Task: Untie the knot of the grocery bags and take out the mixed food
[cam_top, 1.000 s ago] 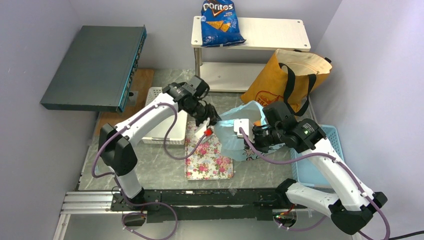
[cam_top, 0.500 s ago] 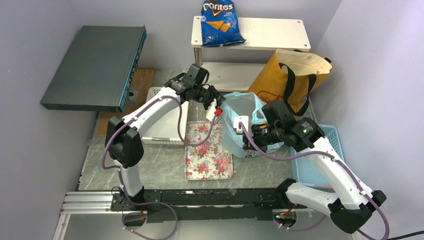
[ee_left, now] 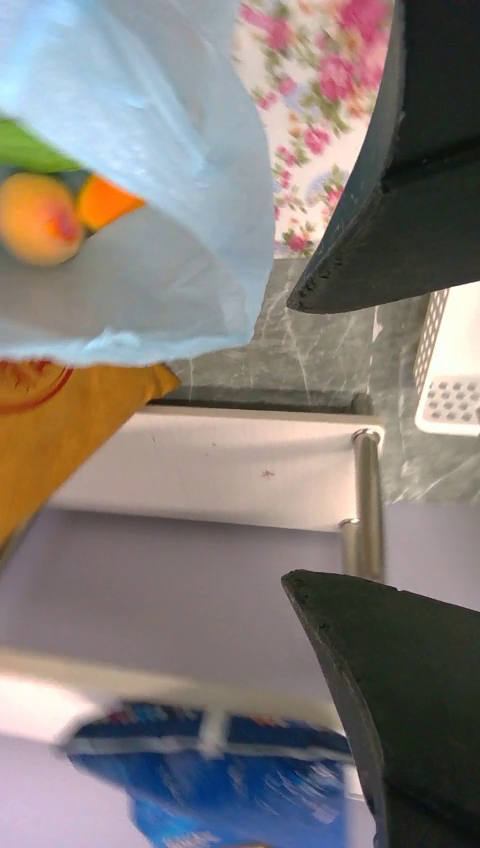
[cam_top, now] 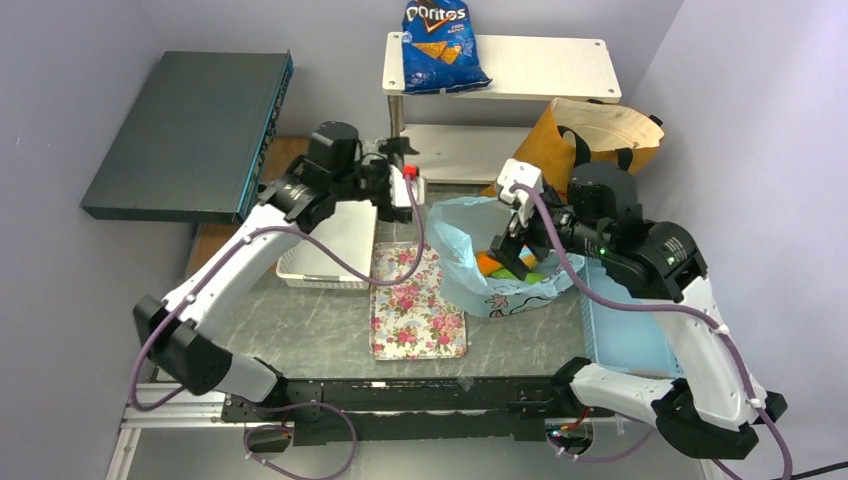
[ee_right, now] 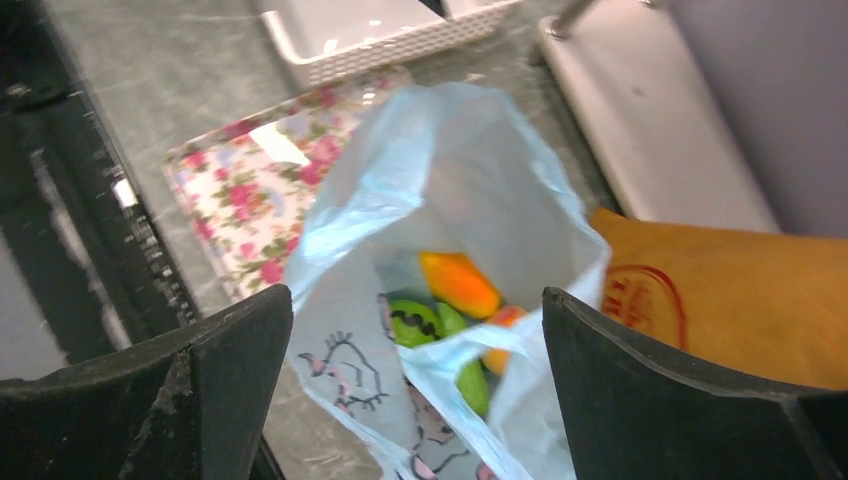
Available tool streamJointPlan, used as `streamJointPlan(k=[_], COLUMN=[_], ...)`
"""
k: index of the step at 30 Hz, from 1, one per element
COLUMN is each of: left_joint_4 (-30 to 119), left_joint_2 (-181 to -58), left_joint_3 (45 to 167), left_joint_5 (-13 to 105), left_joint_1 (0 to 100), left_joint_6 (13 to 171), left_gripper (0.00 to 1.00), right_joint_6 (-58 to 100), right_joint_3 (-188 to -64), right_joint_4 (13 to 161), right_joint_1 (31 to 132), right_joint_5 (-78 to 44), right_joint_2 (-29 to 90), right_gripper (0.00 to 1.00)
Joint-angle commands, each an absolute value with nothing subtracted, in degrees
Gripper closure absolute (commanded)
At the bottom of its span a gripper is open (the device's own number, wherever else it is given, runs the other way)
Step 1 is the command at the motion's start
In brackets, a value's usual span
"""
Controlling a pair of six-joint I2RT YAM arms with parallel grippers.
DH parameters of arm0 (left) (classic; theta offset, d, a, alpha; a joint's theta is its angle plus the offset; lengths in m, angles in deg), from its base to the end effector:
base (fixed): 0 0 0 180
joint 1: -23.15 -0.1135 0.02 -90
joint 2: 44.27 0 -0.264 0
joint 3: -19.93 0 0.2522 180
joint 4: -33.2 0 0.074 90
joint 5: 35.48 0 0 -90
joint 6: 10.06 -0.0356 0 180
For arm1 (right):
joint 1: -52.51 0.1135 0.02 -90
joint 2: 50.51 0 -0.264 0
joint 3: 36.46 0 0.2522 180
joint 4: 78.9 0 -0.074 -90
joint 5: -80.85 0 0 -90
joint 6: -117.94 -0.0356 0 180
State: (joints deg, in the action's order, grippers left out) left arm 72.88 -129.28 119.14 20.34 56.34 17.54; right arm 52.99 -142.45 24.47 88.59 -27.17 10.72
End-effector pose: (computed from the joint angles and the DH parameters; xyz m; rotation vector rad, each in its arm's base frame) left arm 0.2693 -0.2001 0.3939 1.6622 1.0076 -0.2640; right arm 0.1257 0.1053 0.4655 -1.2394 1.7310 0.4480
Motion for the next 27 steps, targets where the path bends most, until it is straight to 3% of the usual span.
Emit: streamJointPlan(k=[1,5,8,14,21,27], left_joint_4=[73.6,81.9,79.8,73.2,65.5,64.4], left_joint_2=[-124.5,-123.8,-120.5,-119.9,-123.0,-126.6], left_joint_3=[125.2,131.0,125.5,118.0,113.8,113.8], left_joint_5=[29.6,25.5,15.4,11.2,15.1,17.7], left_joint_1=[55.9,55.8,56.1,61.8,68.7,69.5], left_joint_6=[50.5,75.2,88.2,99.3,110.5,117.8], left_gripper=[0.00,0.01,0.01,0.01,0.00,0.01], right_joint_6=[47.8,50.1,52.3,56.2,58.0,56.6], right_joint_3=[-145.8,-144.6,-140.6,-133.8,-129.4,-137.9], right_joint_4=[25.2,21.1,18.9,19.7,22.0,17.1], right_joint_1=[87.9,87.3,87.3,87.4,87.4,87.3], right_joint_5=[-10.6,-9.3,-5.8,-0.8,4.3,-6.2], right_joint_2=[12.5,13.6,13.8,13.5,12.9,10.3], right_gripper=[0.03,0.03,0.03,0.03,0.05,0.01])
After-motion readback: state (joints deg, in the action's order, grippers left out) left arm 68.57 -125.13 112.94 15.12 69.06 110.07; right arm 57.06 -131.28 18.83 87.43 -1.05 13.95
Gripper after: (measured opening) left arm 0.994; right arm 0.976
